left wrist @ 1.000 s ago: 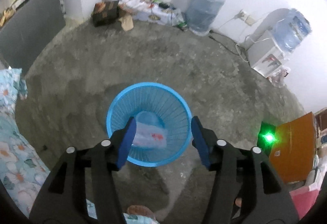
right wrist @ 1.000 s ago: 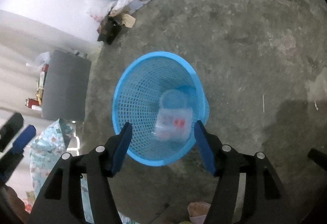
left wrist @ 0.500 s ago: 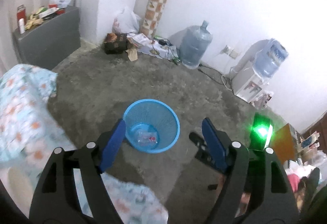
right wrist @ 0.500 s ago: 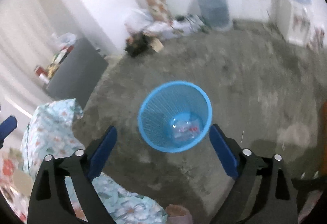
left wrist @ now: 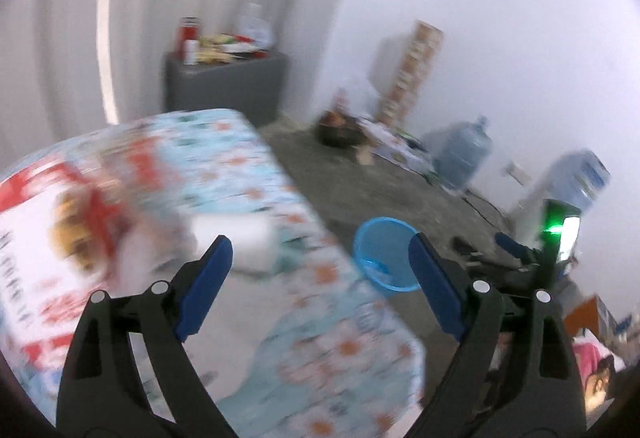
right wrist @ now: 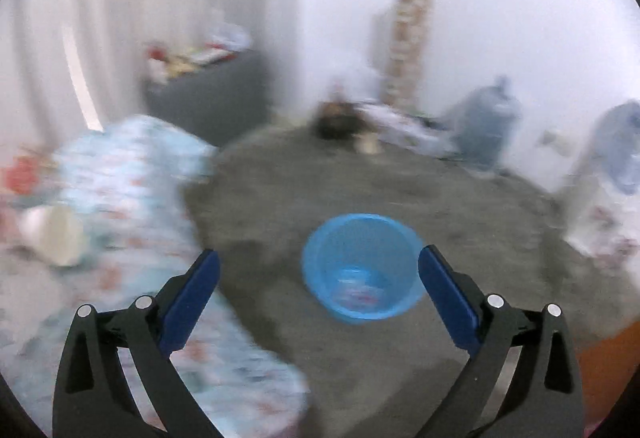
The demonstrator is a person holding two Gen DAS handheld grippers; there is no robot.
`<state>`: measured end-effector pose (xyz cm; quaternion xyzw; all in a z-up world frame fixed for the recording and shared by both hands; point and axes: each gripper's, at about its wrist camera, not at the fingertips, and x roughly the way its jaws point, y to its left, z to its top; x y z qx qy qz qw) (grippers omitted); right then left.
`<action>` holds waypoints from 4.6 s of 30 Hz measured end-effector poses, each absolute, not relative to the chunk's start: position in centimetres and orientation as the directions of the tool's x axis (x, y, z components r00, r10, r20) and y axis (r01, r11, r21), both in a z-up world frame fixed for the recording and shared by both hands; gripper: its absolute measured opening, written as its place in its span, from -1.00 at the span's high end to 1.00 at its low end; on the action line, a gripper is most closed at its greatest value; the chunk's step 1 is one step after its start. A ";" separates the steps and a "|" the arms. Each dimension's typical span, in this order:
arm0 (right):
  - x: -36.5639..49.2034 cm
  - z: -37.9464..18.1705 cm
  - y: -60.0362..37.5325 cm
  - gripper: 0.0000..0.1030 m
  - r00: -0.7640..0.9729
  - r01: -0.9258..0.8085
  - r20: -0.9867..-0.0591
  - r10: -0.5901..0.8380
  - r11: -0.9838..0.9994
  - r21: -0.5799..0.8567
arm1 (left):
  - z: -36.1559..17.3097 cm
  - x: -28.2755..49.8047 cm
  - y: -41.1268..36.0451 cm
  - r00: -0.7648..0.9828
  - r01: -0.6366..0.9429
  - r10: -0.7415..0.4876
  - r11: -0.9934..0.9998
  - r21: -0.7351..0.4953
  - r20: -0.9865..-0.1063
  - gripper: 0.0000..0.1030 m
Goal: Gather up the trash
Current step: 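Bring both open tools back over the bed, then grasp the clear red-printed snack bag with left tool while right tool grasps the paper cup, then carry bag and cup over the blue basket and open both tools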
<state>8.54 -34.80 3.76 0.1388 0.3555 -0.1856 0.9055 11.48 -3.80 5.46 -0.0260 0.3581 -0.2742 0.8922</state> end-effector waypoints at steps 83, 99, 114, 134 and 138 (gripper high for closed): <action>23.1 -1.7 -24.6 0.93 0.560 0.067 -0.467 0.685 0.524 0.849 | 9.1 27.2 3.1 0.516 0.427 -0.505 0.852 -0.304 -0.692 0.89; 16.9 2.4 -30.1 0.93 0.691 0.051 -0.418 0.590 0.537 0.842 | 12.2 20.4 -0.7 0.596 0.569 -0.523 0.810 -0.140 -0.609 0.89; 10.0 2.3 -36.9 0.93 0.809 0.135 -0.386 0.444 0.499 0.856 | 10.9 16.3 -8.4 0.508 0.684 -0.611 0.714 -0.146 -0.607 0.89; 1.4 -3.3 -48.5 0.93 0.842 0.430 -0.523 0.131 0.420 0.799 | 1.8 16.6 -28.0 0.244 0.801 -0.642 0.556 -0.222 -0.727 0.89; 1.4 -7.0 -51.2 0.93 0.802 0.515 -0.586 0.116 0.363 0.776 | -2.3 17.8 -33.1 0.178 0.815 -0.599 0.535 -0.224 -0.781 0.88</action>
